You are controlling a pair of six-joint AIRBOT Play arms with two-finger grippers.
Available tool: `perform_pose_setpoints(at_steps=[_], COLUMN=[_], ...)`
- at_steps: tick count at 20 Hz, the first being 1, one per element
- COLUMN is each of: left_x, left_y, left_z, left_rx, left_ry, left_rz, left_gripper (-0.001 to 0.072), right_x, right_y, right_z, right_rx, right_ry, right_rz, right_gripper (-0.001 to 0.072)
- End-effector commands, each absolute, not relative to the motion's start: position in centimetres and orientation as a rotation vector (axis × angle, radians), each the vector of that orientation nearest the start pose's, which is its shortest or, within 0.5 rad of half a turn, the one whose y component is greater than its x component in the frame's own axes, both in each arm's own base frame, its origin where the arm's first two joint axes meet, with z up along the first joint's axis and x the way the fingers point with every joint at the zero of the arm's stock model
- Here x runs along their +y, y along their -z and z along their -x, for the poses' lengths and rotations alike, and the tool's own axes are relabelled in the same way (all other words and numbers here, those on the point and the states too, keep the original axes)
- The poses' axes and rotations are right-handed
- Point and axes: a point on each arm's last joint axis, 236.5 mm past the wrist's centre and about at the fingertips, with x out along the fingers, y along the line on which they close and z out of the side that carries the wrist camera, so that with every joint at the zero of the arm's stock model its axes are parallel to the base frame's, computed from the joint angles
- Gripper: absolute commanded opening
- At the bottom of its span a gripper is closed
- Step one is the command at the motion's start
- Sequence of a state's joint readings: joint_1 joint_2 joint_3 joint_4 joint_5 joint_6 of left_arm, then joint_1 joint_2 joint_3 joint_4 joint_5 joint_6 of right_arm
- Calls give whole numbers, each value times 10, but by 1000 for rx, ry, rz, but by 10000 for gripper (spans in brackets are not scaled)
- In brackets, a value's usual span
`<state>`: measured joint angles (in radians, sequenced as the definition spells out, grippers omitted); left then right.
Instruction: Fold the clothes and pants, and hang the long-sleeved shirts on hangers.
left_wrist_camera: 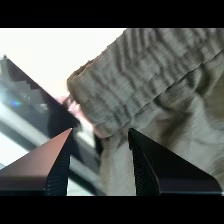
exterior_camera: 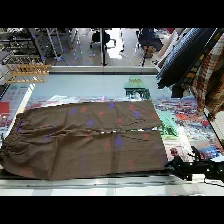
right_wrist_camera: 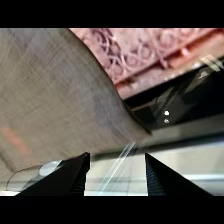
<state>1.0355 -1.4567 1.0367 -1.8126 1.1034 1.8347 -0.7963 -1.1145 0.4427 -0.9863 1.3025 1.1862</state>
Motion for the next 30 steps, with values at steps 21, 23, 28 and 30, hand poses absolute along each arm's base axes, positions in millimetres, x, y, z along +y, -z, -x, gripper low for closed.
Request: perform_pose_setpoints(at_steps=[21,23,28,30], left_x=[266,271,307,301], left_y=[59,11,-107,-119], left_z=[-264,-295,-390,-429], left_rx=[1200,1101,765,707], left_ry=[-390,-321,-360,-343], left_rz=[872,882,739,712], left_gripper=[11,11,10,10], right_x=[-17,-26,-50,-47], right_y=[12,-22,-101,-94], right_z=[-261,-293,-416,-463], right_rx=[1184,1092,794,811], right_ry=[-104,-118,-36,-53], right_rz=[-841,-735,-477,-449], right_gripper=[16,15,15,15])
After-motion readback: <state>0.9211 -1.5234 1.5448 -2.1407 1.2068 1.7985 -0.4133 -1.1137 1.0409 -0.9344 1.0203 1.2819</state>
